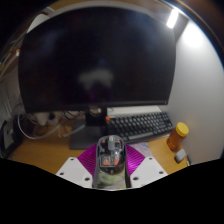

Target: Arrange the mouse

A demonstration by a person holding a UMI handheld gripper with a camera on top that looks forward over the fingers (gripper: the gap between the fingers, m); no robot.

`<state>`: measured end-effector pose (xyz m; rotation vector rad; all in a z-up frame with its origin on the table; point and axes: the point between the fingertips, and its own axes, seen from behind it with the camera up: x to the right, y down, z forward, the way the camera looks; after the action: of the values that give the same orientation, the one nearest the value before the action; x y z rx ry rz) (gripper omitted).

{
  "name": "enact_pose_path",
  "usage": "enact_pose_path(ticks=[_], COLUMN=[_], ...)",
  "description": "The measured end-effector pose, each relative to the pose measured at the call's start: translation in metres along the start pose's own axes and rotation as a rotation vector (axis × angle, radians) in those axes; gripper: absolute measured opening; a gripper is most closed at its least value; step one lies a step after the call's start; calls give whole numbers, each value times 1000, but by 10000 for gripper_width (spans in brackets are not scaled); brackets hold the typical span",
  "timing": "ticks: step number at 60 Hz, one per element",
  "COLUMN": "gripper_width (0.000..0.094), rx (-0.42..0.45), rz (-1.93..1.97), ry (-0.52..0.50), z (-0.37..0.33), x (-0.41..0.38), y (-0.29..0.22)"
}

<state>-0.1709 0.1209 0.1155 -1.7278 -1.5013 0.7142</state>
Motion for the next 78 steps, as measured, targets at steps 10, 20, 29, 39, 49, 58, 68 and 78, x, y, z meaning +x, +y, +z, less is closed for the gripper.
enact_pose_path(ticks=[10,20,29,39,49,58,68,78], gripper_width=[372,374,444,803,855,856,850,849], rx=[-86,-129,-128,-154,-171,-224,-250,-238], rz=[-37,-42,-37,-65,-42,-39,-63,-43], ry=[-62,-108,-126,-130,-89,-107,-123,-115], z=[45,69,76,71,13,-79,-160,-196], x=[39,44,48,50,60,54,49,49], y=[63,98,108,110,97,101,112,117])
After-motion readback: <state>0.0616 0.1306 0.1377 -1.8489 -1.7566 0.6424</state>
